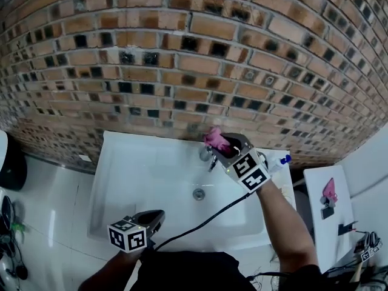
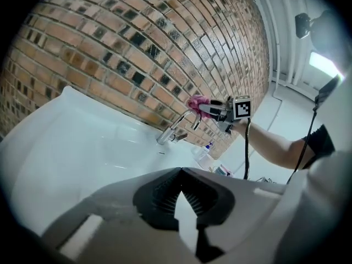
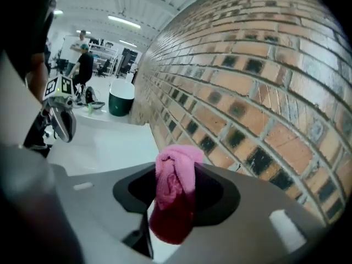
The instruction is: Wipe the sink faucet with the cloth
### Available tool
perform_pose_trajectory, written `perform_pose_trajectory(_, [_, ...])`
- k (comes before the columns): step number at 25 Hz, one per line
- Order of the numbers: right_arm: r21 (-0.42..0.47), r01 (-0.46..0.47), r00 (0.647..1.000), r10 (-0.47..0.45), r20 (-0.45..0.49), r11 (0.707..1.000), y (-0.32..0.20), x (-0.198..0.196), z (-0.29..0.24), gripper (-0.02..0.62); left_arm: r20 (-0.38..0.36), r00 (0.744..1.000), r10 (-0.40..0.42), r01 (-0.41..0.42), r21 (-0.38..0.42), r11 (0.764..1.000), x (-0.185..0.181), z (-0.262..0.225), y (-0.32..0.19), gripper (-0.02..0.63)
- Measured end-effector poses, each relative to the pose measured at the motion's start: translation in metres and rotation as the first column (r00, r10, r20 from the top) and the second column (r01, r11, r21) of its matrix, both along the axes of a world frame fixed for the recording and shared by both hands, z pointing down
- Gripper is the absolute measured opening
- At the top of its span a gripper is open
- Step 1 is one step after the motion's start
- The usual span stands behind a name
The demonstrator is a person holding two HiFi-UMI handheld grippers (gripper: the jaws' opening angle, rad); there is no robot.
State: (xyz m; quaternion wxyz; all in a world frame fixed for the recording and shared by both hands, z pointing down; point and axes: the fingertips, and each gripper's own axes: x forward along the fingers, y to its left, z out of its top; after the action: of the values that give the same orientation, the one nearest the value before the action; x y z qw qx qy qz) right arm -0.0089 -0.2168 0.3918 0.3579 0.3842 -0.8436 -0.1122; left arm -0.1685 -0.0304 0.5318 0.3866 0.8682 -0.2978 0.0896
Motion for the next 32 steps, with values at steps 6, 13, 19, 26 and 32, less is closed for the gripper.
perform_pose_trajectory(6, [0.280, -0.053, 0.963, 0.123, -0.241, 0.958, 0.018, -0.009, 0.010, 0.169, 0.004, 0.999, 0.039, -0.039, -0.016, 0.999, -0.017, 0.008, 0.009, 0.006])
perform_pose_trajectory(13, [0.458, -0.060, 0.868, 0.273, -0.415, 0.887, 0.027, -0.014, 0.020, 0.169, 0.013, 0.999, 0.052, -0.052, -0.025, 0.998, -0.039, 0.009, 0.021, 0.006])
perform_pose_trajectory(19, [0.510, -0.094, 0.887, 0.304, -0.346, 0.855, 0.041, -0.018, 0.027, 0.172, 0.018, 0.999, 0.050, -0.049, -0.045, 0.998, -0.054, 0.018, 0.032, 0.006])
perform_pose_trajectory(26, [0.500, -0.110, 0.884, 0.315, -0.346, 0.859, 0.050, -0.022, 0.037, 0.172, 0.038, 0.996, 0.086, -0.083, -0.067, 0.994, -0.056, 0.025, 0.042, 0.006])
perform_pose_trajectory(32, [0.457, -0.112, 0.883, 0.299, -0.361, 0.883, 0.064, -0.027, 0.055, 0.170, 0.042, 0.994, 0.097, -0.095, -0.045, 0.994, -0.050, 0.020, 0.038, 0.006])
